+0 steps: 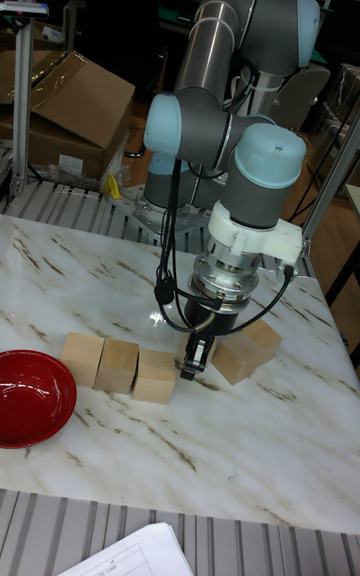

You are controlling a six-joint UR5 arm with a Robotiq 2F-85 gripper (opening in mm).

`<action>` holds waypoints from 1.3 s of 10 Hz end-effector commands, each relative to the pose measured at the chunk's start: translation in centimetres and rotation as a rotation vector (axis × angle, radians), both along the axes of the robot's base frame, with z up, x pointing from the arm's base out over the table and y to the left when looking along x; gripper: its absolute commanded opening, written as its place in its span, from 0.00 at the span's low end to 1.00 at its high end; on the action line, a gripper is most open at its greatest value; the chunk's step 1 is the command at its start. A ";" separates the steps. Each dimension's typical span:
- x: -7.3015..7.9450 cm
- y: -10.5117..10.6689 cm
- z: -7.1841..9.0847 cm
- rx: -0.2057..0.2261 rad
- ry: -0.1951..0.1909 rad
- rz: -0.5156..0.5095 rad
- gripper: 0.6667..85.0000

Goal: Stack the blocks into a pyramid shape

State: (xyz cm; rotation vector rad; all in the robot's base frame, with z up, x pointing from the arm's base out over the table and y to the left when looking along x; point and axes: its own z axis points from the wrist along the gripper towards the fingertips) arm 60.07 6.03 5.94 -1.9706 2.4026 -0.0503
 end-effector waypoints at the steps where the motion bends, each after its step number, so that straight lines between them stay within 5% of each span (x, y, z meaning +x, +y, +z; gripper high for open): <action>1: 0.2 0.8 -0.4 0.015 -0.011 0.034 0.00; 13: 1.7 0.1 -3.1 -0.007 -0.038 0.063 0.00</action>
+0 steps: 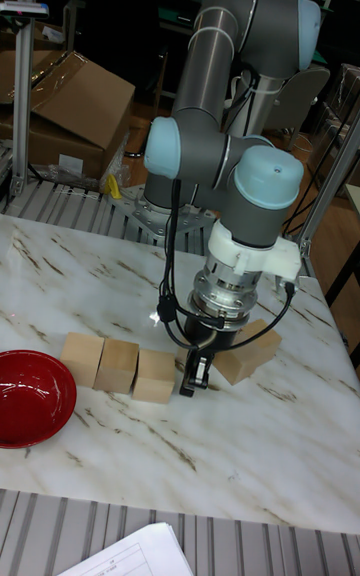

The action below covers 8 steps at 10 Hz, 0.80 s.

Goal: Stack the blocks into a pyramid shape

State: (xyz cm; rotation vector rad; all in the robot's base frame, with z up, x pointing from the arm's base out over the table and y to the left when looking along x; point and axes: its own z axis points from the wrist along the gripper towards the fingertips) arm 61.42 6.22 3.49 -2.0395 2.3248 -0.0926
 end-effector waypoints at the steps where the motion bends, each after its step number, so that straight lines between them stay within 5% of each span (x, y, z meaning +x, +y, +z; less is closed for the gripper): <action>1: 0.3 -0.3 -0.9 0.010 -0.011 -0.003 0.00; 8: -0.3 -1.2 -1.5 0.005 -0.010 0.003 0.00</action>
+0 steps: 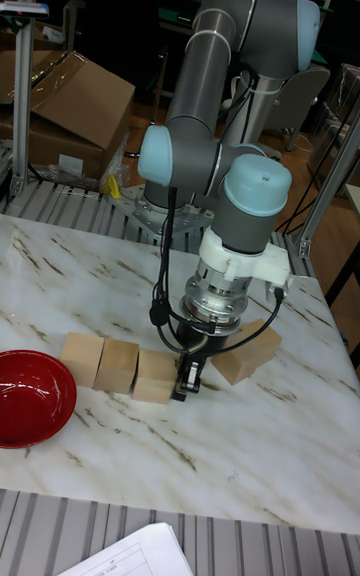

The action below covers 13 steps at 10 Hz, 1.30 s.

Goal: Stack the blocks into a pyramid shape

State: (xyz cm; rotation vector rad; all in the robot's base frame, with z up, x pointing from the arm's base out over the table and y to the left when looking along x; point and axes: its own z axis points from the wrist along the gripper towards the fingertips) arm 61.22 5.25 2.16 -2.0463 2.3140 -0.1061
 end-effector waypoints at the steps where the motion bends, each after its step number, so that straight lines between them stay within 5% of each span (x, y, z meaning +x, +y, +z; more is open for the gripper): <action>1: -0.2 -0.3 -0.2 0.008 -0.002 -0.005 0.00; 11: -0.4 -0.6 -0.2 0.002 0.003 -0.008 0.00; 13: -0.6 0.4 0.0 0.035 0.008 -0.028 0.00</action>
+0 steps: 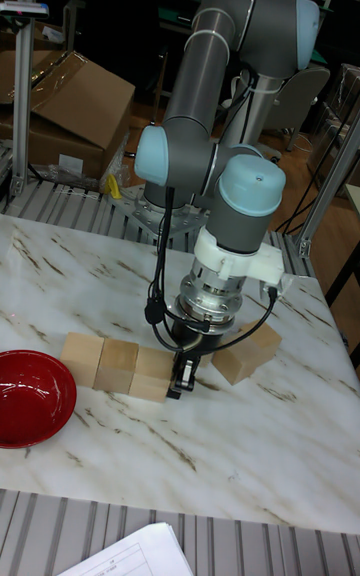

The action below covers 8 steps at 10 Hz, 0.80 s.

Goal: Stack the blocks into a pyramid shape

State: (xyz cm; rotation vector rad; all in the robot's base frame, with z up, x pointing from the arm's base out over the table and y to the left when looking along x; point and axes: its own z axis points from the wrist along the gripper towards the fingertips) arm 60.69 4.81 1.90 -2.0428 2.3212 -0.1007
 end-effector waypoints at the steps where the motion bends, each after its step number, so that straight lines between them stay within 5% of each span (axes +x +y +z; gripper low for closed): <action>1: -0.2 1.0 0.4 0.042 0.006 -0.027 0.00; 5: -0.5 1.1 1.1 0.049 0.008 -0.053 0.00; 8: -2.2 1.6 2.5 0.082 0.063 -0.204 0.00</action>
